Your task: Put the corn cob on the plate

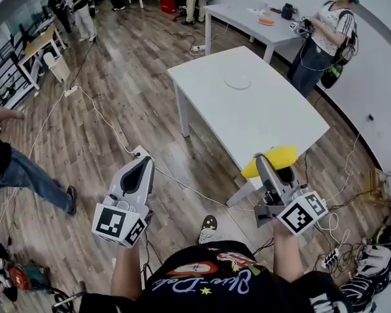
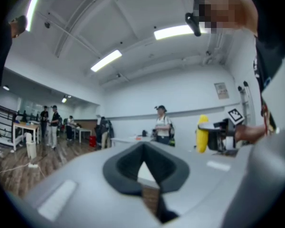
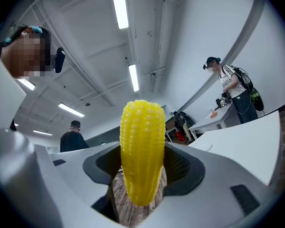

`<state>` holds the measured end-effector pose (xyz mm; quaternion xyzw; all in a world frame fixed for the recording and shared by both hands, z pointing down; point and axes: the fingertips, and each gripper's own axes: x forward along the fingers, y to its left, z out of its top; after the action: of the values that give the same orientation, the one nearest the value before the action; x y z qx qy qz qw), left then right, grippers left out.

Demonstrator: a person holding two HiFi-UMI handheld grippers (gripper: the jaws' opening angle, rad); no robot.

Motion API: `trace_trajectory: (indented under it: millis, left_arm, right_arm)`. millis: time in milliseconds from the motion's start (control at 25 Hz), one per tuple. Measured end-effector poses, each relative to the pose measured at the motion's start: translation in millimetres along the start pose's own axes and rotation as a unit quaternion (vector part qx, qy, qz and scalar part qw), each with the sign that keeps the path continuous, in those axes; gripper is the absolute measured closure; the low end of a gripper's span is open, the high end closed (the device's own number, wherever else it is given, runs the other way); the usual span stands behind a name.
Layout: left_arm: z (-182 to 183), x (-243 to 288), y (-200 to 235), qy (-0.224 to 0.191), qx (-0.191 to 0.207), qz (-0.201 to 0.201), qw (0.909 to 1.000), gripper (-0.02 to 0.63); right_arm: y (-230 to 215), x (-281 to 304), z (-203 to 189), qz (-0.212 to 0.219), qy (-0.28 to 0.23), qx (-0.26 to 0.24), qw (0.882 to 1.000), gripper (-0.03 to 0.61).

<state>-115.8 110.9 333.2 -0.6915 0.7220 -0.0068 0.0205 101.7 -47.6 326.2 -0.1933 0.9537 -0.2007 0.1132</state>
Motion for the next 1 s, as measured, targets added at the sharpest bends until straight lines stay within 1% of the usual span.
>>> trace_trajectory:
  millis: [80,200,320,440,560,640,800,920,1000]
  left_arm:
    - [0,25,12,-0.003,0.003,0.002,1.0000,0.615]
    - [-8,66,24,-0.001,0.000,-0.002,1.0000,0.615]
    - [-10,106,21,0.000,-0.003,-0.017,0.9998,0.615]
    - [-9,139,20,0.002,0.004,-0.031,0.9995,0.615]
    - [-10,165,29,0.010,0.012,-0.041,0.9990,0.615]
    - [-8,182,37,0.006,0.013,-0.046,0.9989,0.615]
    - [-9,224,61,-0.001,0.014,-0.074,0.9972,0.615]
    - [-18,262,82,-0.009,-0.004,-0.094,0.9955,0.615]
    - [-25,297,90,-0.016,-0.018,-0.117,0.9929,0.615]
  right_arm:
    - [-14,21,2,0.008,0.007,0.002,1.000,0.314]
    - [-36,47,5,0.014,0.021,-0.004,1.000,0.314]
    - [-58,64,10,0.016,0.030,-0.002,0.999,0.314]
    - [-81,81,14,0.012,0.036,0.001,0.999,0.314]
    - [-99,95,13,0.006,0.039,0.004,0.999,0.314]
    - [-110,106,13,0.001,0.044,0.003,0.999,0.314]
    - [-123,138,9,-0.014,0.048,-0.006,0.999,0.314]
    - [-136,165,5,-0.031,0.056,-0.018,0.998,0.314]
    - [-151,181,5,-0.052,0.062,-0.029,0.996,0.314]
